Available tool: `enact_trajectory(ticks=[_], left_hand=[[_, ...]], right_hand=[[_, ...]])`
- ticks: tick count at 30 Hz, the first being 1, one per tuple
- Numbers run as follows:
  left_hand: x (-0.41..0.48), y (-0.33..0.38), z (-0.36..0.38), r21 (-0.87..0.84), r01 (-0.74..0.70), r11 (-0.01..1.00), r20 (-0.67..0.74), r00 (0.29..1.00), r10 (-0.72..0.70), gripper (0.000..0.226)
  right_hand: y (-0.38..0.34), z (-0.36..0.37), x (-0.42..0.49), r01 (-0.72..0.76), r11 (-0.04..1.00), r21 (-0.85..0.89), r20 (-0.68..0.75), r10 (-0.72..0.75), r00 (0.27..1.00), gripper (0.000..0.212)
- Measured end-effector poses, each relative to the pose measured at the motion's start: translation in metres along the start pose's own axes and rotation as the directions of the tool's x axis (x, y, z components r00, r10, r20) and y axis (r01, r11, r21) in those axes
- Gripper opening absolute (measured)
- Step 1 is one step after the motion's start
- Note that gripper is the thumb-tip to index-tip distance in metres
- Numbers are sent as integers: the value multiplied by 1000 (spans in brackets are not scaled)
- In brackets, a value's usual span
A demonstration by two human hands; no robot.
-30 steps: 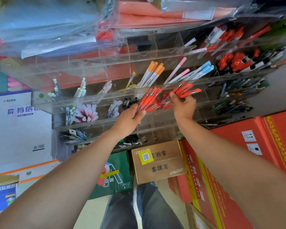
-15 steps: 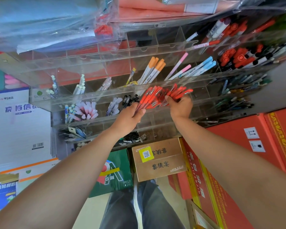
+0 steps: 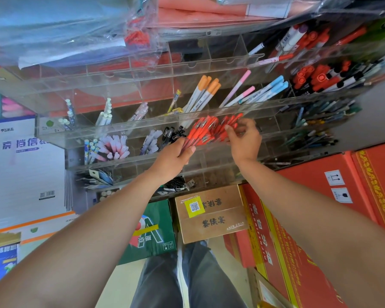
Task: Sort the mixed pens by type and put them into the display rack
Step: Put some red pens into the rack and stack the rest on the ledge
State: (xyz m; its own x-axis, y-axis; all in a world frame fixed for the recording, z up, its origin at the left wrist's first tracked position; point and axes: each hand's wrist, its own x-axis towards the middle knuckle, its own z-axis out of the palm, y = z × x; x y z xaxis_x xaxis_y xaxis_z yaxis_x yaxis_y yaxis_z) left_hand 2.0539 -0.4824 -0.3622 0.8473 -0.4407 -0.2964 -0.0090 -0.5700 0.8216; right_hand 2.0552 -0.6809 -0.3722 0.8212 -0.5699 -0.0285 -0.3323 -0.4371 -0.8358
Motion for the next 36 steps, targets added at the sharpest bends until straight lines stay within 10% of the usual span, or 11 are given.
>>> enact_trajectory(ticks=[7, 12, 18, 29, 36], left_hand=[[2, 2, 2, -36, 14, 999, 3, 1000, -14, 24], [5, 2, 2, -85, 27, 996, 16, 1000, -26, 22], [9, 2, 5, -130, 37, 991, 8, 999, -36, 20], [8, 11, 8, -165, 40, 985, 5, 999, -40, 26], [14, 35, 18, -184, 6, 983, 79, 997, 9, 28]], right_hand=[[-9, 9, 4, -69, 988, -136, 227, 99, 969, 27], [-6, -2, -3, -182, 981, 72, 260, 158, 953, 19], [-8, -14, 0, 126, 990, 59, 137, -133, 982, 49], [0, -21, 3, 297, 948, -113, 208, -269, 940, 38], [-20, -44, -10, -314, 863, 395, 504, 82, 860, 25]])
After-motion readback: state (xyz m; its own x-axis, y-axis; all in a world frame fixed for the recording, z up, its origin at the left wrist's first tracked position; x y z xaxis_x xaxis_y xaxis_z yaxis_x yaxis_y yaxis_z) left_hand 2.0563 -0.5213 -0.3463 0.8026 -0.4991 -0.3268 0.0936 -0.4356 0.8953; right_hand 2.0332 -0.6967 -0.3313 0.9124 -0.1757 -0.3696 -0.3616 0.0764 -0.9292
